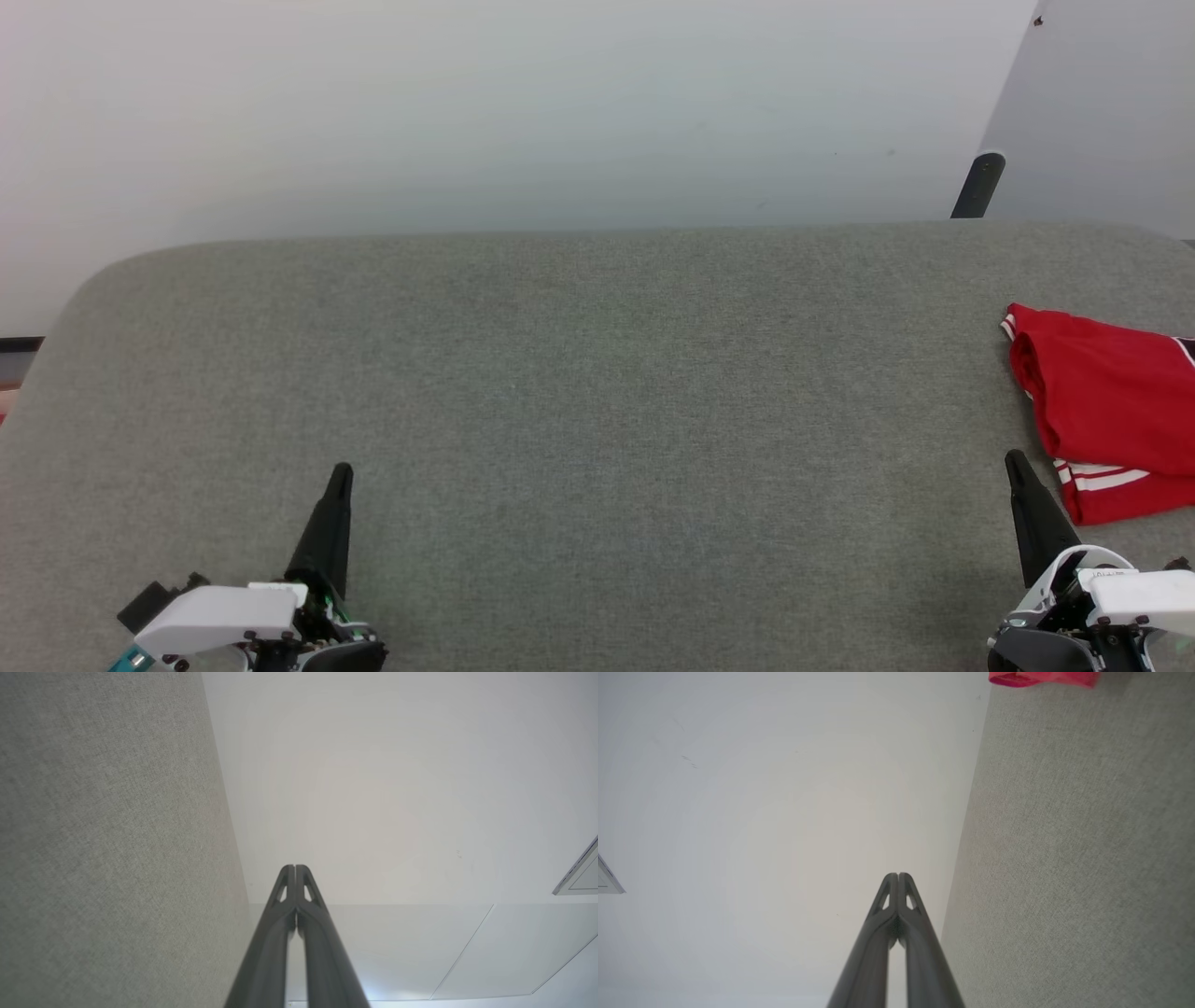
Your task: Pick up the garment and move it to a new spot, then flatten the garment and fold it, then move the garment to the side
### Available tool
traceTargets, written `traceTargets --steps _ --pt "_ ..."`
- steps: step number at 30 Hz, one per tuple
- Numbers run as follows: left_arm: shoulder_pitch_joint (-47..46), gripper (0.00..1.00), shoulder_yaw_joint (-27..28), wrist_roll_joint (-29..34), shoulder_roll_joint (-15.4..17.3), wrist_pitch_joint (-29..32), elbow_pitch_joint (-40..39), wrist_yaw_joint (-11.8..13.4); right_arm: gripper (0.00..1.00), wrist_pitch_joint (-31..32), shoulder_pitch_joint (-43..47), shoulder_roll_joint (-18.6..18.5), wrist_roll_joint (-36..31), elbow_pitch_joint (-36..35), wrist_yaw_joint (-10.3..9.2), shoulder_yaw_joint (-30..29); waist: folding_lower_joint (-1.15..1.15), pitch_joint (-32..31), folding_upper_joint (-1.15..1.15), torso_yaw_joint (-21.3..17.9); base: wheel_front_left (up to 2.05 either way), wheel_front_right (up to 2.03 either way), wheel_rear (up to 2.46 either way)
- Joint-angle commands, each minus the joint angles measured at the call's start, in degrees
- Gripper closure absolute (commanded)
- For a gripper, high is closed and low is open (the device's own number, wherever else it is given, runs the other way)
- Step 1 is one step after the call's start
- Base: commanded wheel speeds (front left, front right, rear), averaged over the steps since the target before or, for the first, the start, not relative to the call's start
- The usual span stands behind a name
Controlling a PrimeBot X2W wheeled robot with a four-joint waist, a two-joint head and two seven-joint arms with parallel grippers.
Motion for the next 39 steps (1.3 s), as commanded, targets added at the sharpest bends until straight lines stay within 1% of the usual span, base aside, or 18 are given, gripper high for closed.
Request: traceTargets --steps 1,39 --pt "-0.6 1.0 0.2 -0.1 0.0 0.1 0.1 -0.2 1.0 0.1 -0.1 0.2 0.2 0.0 0.02 0.0 0.0 0.0 0.0 0.0 0.0 0.0 0.0" --pt "-0.5 1.0 0.1 -0.2 0.0 0.1 0.1 -0.2 1.0 0.1 -0.1 0.1 0.2 0.0 0.02 0.0 0.0 0.0 0.0 0.0 0.0 0.0 0.0"
